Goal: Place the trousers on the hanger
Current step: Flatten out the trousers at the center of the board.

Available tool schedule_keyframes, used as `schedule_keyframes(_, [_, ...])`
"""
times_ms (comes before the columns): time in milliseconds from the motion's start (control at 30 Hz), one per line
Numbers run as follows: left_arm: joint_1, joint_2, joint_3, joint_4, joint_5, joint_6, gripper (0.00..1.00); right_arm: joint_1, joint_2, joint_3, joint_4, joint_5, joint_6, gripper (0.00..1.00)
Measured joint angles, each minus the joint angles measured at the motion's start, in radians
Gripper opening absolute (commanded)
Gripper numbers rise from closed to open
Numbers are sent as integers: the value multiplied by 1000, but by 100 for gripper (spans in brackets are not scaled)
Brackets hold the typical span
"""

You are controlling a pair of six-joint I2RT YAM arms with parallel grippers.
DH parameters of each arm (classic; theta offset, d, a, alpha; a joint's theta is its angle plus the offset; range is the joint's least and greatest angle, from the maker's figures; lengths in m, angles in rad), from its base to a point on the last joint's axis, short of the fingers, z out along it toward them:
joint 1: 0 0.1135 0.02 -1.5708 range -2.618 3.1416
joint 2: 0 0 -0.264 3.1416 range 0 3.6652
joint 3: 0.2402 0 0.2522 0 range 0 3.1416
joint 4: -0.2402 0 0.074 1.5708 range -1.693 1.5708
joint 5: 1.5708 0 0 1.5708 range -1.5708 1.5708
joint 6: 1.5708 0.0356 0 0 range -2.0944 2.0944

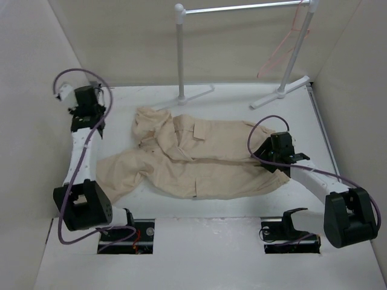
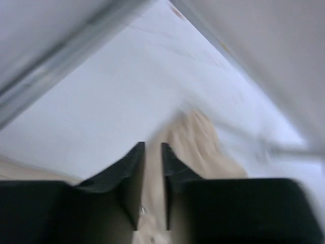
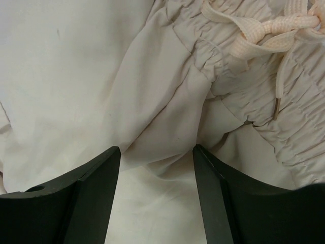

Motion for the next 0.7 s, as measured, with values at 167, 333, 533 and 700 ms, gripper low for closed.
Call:
schedule_keyframes(167, [330, 111, -3, -42, 3, -118, 53, 12, -44, 0, -23, -2, -1, 71])
schedule_keyframes(333, [198, 60, -103, -85, 30, -156, 53, 17, -91, 0, -30, -5, -4, 71])
schedule_keyframes(533, [-240, 14, -302, -67, 212, -242, 60, 21, -93, 0, -29, -28, -13, 71])
schedule_keyframes(700, [-189, 21, -402, -63, 241, -327, 63, 64, -93, 0, -25, -50, -25, 71])
